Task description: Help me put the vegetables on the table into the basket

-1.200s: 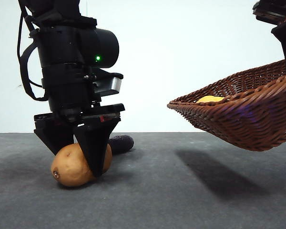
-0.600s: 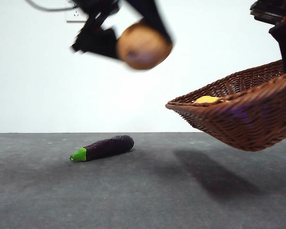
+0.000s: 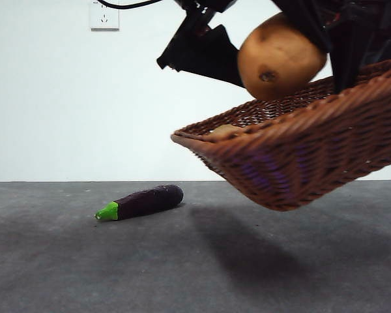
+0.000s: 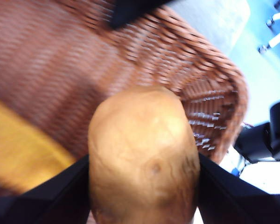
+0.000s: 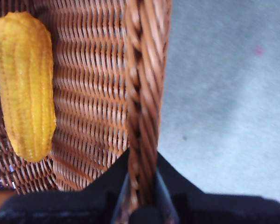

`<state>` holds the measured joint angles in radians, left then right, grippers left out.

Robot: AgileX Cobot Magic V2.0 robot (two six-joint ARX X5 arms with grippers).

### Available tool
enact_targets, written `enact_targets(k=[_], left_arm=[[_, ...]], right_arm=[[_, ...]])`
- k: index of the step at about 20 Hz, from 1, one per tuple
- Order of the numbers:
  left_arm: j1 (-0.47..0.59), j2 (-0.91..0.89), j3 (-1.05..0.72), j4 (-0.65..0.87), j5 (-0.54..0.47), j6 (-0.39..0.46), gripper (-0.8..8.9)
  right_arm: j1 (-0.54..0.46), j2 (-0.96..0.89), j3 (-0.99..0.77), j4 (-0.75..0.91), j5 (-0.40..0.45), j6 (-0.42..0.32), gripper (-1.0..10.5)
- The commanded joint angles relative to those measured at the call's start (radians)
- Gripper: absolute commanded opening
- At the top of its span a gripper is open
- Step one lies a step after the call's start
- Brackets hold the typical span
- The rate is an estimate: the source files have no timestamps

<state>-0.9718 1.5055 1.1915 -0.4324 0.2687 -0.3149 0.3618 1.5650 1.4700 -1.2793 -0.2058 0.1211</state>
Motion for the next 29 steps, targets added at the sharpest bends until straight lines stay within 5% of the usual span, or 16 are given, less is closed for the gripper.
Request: enact_targets(k=[1, 3, 5, 12, 15, 19, 24, 29], left_arm=[[-0.013, 0.013, -0.003, 0.002, -0.001, 0.005, 1.11], [-0.014, 0.015, -0.003, -0.001, -0.008, 0.005, 4.3], [-0.014, 0.015, -0.003, -0.001, -0.008, 0.005, 5.41], [0.034, 0.011, 0.058, -0.125, -0.018, 0.111, 5.39], [0.109, 0.011, 0.161, -0.268, -0.186, 0.184, 5.39], [0.26, 0.019, 0.196, -0.32, -0.263, 0.258, 5.39], [0.465, 0.122, 0.196, -0.282, -0.253, 0.341, 5.39], [0.546, 0.293, 0.22, -0.204, -0.154, 0.441, 5.39]], right_arm=[[0.019, 0.003, -0.002, 0.007, -0.003, 0.027, -0.2], [0.032, 0.003, -0.002, 0.008, -0.003, 0.033, -0.2], [0.033, 0.003, -0.002, 0.007, -0.004, 0.033, -0.2], [0.03, 0.003, -0.002, 0.002, -0.002, 0.01, -0.2], [0.006, 0.002, -0.002, -0.007, 0.048, 0.003, -0.2], [-0.057, 0.002, -0.002, -0.016, 0.048, -0.022, -0.2], [-0.136, 0.003, -0.002, -0.029, 0.049, -0.05, -0.2], [-0.168, 0.002, -0.002, -0.028, 0.049, -0.074, -0.2]])
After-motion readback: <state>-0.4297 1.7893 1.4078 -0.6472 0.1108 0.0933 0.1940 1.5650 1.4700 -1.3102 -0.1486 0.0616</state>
